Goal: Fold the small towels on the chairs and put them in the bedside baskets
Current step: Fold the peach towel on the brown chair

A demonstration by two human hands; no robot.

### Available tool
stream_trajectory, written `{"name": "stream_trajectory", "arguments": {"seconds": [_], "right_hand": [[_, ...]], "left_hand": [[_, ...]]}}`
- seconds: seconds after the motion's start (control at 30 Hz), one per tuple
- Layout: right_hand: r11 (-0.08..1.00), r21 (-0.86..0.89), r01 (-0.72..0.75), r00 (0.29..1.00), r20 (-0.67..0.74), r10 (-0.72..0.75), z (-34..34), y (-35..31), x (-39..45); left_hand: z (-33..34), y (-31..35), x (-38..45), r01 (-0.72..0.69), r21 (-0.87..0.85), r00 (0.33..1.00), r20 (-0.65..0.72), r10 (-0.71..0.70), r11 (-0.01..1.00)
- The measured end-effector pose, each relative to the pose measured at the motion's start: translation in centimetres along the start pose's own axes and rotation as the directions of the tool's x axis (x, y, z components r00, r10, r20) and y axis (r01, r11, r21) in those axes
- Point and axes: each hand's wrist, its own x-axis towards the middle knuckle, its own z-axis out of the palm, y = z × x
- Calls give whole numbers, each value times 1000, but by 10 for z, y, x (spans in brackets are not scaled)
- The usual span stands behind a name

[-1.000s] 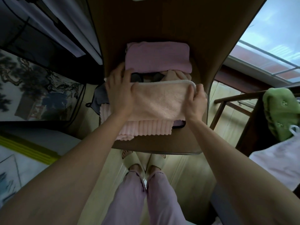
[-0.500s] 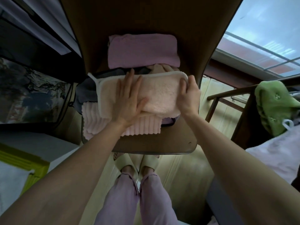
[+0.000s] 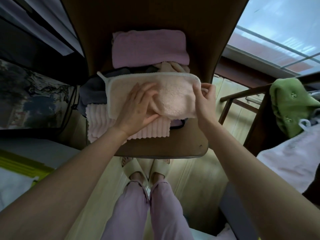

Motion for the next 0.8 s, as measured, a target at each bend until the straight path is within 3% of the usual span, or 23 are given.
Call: {"name": "stream_trajectory", "arguments": {"seconds": [0.07,0.23,0.53,0.67,0.8], "right_hand": [[998,34,-48,998,38,47,-7,3,-12],[977,51,-205,974,107,199,-12,12,-29],[946,284,-154,988,26,153,-9,-15,-18],[971,213,-110,991,-52,123,-4,-21,-18],[995,59,-82,992,-90,87,-6,-9,-18]], "left_hand": [[-6,4,-7,-7,40,998,-66,10,999],[-11,2,-26,-5,139,999,-48,12,990],[-2,10,0,82,144,997,1,-83,986],[-5,13,-1,64,47,996,66,-67,997],[-17,10,-10,19,-90,973,230,2,996]]}}
